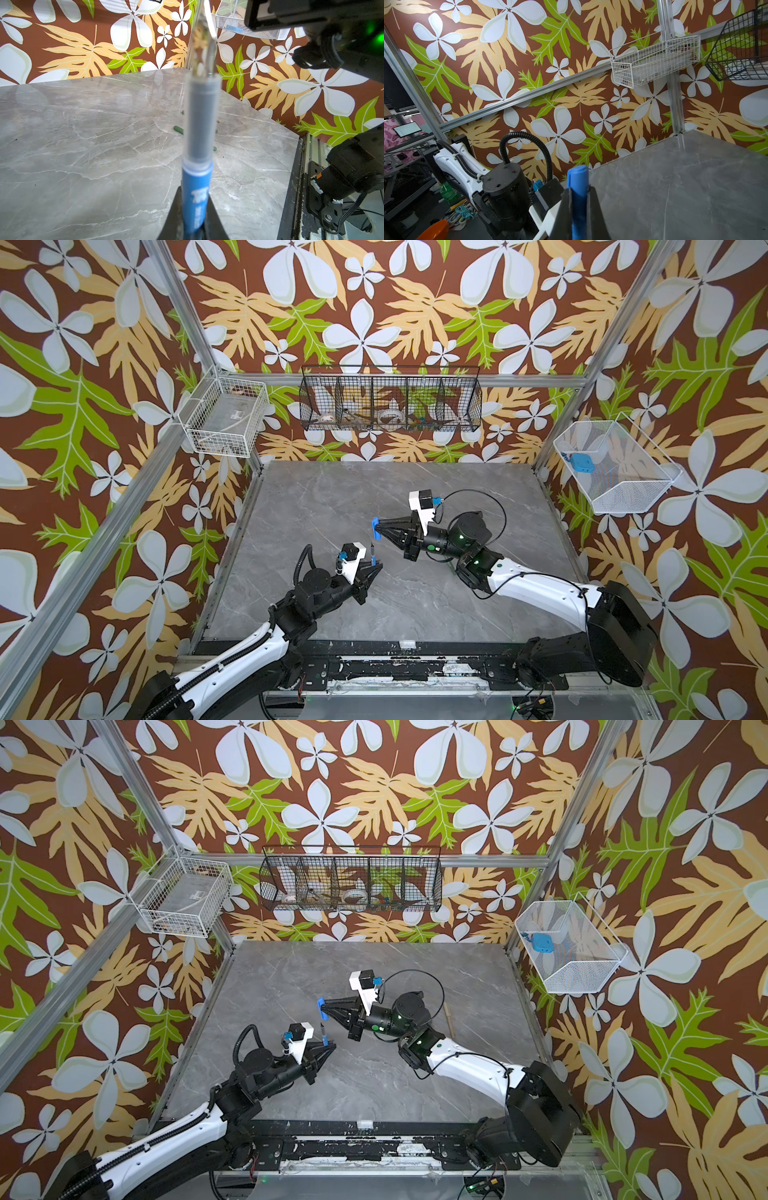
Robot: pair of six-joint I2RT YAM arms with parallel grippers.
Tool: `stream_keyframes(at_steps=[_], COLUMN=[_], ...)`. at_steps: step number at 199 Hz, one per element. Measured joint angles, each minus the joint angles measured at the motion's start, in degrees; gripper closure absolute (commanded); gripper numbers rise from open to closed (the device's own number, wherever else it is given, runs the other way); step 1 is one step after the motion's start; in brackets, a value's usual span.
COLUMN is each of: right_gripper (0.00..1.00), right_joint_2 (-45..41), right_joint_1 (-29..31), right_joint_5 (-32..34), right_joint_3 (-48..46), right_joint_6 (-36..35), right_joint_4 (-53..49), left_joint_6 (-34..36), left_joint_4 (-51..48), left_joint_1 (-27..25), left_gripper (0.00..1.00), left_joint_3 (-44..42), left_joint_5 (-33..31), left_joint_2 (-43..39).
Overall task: Insert the pens into the pen caps
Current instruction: 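Lift the blue cap and carry it toward the pen in the left gripper, then align the blue cap above the upright pen nib with the right gripper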
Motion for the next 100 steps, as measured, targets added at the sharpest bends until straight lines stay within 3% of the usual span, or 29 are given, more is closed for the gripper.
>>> stream_keyframes(at_steps=[100], right_gripper=[0.94], right_joint_2=[2.54], right_joint_1=[1.14], right_joint_5=[-1.49], right_joint_3=[0.55], right_joint_6=[0.0], right_joint_4=[0.13], left_joint_6=[-0.02], left_joint_4=[0.0], left_joint_1=[0.0], left_gripper=[1.0], left_joint_3=[0.2], left_joint_5=[1.44], left_joint_2=[0.26])
